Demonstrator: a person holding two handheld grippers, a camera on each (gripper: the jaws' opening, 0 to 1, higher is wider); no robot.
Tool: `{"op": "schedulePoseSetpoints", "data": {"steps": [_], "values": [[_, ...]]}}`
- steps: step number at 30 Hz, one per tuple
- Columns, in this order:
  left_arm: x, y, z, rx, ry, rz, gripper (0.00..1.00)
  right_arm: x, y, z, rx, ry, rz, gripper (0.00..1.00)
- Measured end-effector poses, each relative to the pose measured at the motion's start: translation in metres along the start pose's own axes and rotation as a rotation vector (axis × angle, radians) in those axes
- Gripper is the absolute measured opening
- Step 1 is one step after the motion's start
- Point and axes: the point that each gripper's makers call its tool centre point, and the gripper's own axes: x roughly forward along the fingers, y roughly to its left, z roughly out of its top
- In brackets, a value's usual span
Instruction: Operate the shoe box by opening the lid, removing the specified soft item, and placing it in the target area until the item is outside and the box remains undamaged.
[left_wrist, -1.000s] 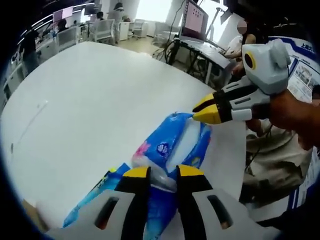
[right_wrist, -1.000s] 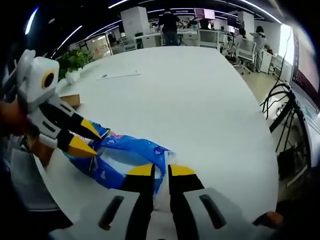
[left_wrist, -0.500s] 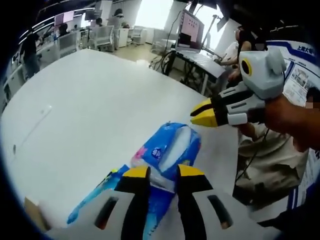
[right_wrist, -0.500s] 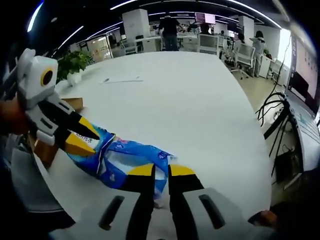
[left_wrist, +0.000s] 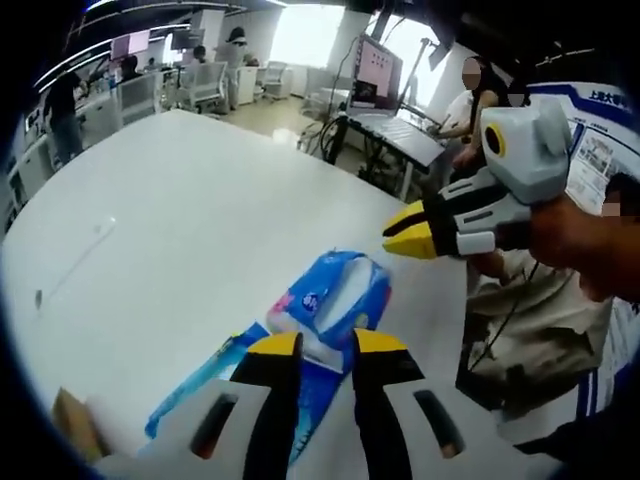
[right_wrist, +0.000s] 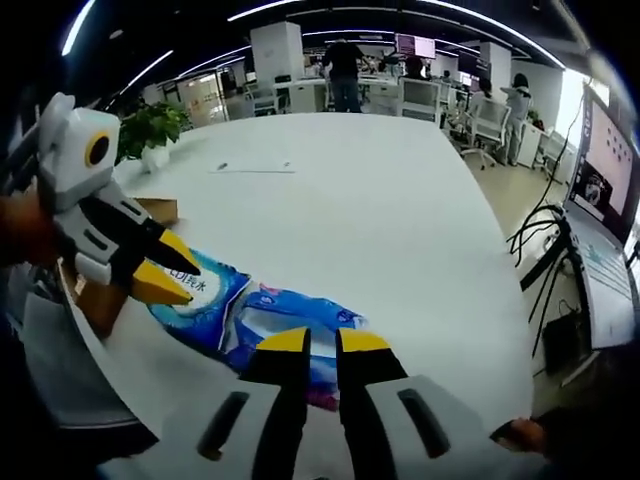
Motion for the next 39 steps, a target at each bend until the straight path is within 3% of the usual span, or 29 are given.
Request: {"op": "schedulePoseSetpoints", "data": {"steps": [19,39], "values": [[-0.053,0.005,-0.008,0.016,-0.053,0.022,0.15,-0.017,0.046,0.016,-0.044,-0.021,0.0,0.09],[-0.106,0.027,-0.036,-0.04,-0.085,0.081,0.15,-0.017,0.111,0.03,-0.108,-0.02,0.053,0.09]]}}
